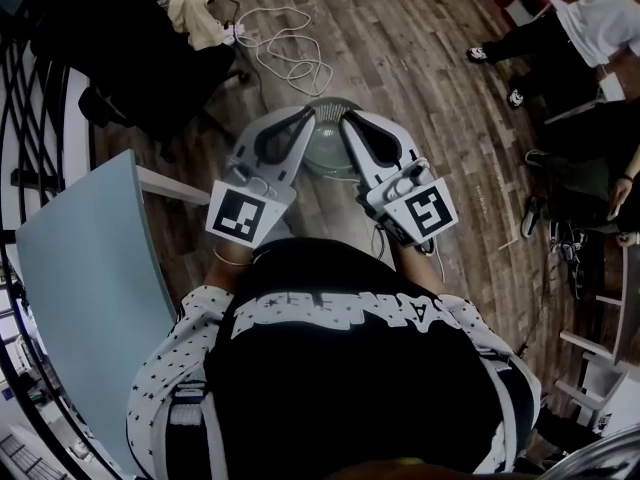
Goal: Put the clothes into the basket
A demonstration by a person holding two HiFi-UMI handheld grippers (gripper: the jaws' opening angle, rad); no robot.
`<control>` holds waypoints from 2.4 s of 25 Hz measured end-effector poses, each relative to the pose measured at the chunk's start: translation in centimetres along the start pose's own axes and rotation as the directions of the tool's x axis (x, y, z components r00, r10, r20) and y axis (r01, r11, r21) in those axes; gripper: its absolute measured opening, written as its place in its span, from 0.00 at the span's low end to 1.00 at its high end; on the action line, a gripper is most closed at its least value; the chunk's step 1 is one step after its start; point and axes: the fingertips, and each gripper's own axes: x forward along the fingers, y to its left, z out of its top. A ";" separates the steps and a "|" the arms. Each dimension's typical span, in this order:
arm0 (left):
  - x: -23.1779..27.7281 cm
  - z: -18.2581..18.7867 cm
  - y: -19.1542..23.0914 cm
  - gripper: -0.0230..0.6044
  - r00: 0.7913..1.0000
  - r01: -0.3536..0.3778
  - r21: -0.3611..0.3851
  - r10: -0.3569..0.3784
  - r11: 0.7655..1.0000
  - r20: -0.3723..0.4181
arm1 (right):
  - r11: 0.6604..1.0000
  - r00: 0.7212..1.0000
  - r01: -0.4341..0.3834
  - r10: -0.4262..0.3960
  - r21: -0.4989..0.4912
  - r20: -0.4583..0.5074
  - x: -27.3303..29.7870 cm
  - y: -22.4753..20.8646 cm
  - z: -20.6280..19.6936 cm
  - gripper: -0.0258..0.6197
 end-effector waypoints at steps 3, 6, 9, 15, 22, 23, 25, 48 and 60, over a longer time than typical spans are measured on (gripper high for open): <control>0.2 -0.3 2.3 0.07 1.000 -0.004 -0.016 0.004 1.000 -0.007 | 1.000 1.000 0.010 -0.010 0.001 -0.003 2.1 -0.5 -0.1 0.10; 0.0 -0.7 4.4 0.07 1.000 -0.017 -0.024 0.017 1.000 -0.008 | 1.000 1.000 0.022 -0.022 0.006 -0.011 3.9 -0.9 -0.6 0.10; 0.1 -1.1 6.4 0.07 1.000 -0.022 -0.028 0.022 0.999 -0.013 | 1.000 1.000 0.025 -0.025 0.011 -0.017 5.7 -1.1 -0.9 0.10; 0.3 -2.0 11.0 0.07 1.000 -0.029 -0.045 0.029 0.999 -0.013 | 1.000 0.999 0.016 -0.016 0.018 -0.032 10.1 -1.3 -1.3 0.10; 0.3 -2.9 16.0 0.07 0.998 -0.053 -0.030 0.052 0.998 -0.026 | 1.000 0.998 0.018 -0.017 0.015 -0.067 14.8 -2.3 -1.9 0.10; 0.4 -3.1 16.9 0.07 0.998 -0.056 -0.025 0.056 0.998 -0.027 | 1.000 0.997 0.015 -0.014 0.012 -0.073 15.5 -2.4 -2.3 0.10; 0.2 -3.9 19.0 0.07 0.998 -0.062 -0.035 0.061 0.997 -0.023 | 1.000 0.996 0.010 -0.010 0.005 -0.092 17.5 -2.5 -3.2 0.10; -2.5 -7.7 34.6 0.07 0.994 -0.086 -0.056 0.082 0.995 -0.074 | 1.000 0.992 0.029 -0.029 -0.004 -0.120 32.7 -2.9 -6.5 0.10; -3.4 -7.2 36.7 0.07 0.993 -0.096 -0.046 0.092 0.994 -0.075 | 1.000 0.994 0.004 -0.003 0.008 -0.111 35.2 -1.9 -5.6 0.10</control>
